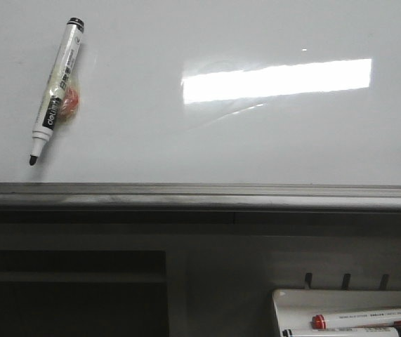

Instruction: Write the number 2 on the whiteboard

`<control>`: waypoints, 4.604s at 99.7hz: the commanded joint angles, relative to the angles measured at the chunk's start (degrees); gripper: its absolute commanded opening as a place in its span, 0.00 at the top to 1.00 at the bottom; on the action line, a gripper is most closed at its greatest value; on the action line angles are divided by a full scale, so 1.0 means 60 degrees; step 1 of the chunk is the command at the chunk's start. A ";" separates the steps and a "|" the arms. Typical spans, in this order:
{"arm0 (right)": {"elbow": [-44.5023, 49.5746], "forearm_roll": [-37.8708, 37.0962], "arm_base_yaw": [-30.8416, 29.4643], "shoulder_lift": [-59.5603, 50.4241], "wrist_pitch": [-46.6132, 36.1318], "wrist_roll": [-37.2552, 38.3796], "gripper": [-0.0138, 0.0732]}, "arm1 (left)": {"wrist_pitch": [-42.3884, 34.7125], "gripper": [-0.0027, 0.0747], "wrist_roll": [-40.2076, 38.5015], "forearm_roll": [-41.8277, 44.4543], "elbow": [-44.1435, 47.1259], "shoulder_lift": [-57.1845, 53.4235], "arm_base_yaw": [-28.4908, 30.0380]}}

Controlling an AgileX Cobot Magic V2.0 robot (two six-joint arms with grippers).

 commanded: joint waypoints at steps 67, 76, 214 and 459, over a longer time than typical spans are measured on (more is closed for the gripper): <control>-0.3158 0.2837 0.0095 0.1125 0.3281 -0.0343 0.92 | 0.3038 0.99 -0.0148 -0.0920 -0.3222 0.0755 -0.0069; -0.4073 0.2837 0.0095 0.1613 0.4362 -0.0752 0.92 | 0.2874 0.99 -0.0148 -0.0920 -0.3282 0.0755 -0.0069; -0.4061 0.5846 0.0186 0.2082 0.5407 -0.4146 0.92 | -0.2699 0.49 -0.0049 -0.1124 -0.2996 0.7267 -0.6159; -0.7442 0.5216 0.8416 0.9057 0.3105 -0.5152 0.37 | 0.0886 0.99 -0.0034 0.3834 -0.3692 0.6921 -0.9971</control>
